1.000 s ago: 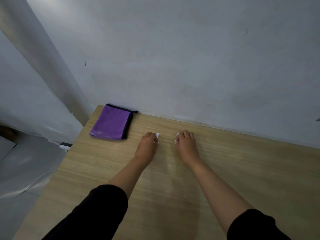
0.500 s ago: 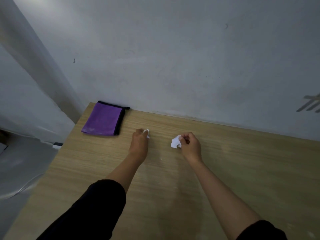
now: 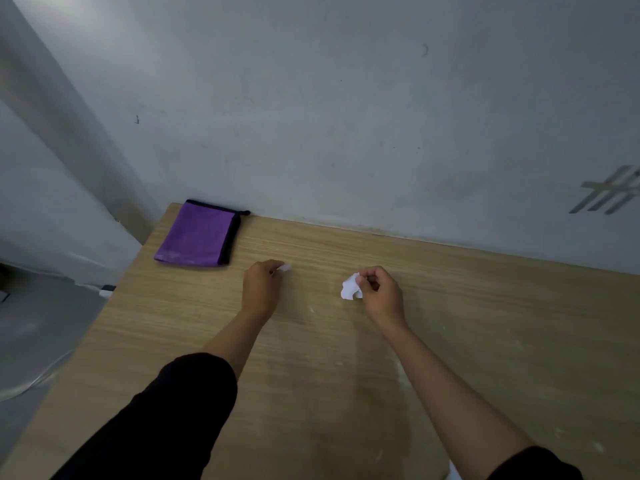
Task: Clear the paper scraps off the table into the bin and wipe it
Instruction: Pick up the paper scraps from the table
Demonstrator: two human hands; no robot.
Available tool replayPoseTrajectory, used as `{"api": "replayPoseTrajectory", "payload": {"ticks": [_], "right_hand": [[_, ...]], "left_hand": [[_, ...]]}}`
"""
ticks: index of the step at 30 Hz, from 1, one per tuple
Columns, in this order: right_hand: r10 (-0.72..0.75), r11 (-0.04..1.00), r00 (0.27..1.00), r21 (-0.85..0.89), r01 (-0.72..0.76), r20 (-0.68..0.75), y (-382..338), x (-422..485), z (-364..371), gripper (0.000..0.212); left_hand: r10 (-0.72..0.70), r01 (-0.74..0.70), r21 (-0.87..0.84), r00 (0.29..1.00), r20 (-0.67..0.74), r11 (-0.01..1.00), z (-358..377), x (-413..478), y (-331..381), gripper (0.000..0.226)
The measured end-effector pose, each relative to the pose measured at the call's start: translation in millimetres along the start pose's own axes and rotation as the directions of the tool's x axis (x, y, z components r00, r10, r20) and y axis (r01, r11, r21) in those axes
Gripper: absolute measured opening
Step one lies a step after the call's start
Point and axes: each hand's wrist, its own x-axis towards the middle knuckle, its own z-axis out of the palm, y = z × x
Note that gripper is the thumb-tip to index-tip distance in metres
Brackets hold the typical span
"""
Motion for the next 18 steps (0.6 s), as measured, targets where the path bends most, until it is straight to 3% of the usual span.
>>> {"api": "replayPoseTrajectory", "payload": {"ticks": [3,9,18], "right_hand": [[0.023,0.999,1.000,0.031,-0.023,-0.003,-1,-3,-6,0.005],[0.059,0.997,0.998,0.048,-0.061,0.032,2,-23,-33,0.005],[0.071,0.997,0.997,-0.029,-0.070,0.038,44,-88,-128,0.009]], "left_hand": [[-0.041,0.043,-0.180,0.999,0.014,0.983,3,-17,9,0.016],[-0.088,0.112,-0.311,0.992,0.092,0.944,35,-61,27,0.011],[-0.064,0.139,-0.328,0.971,0.230,0.934,86,-161,64,0.006]]}}
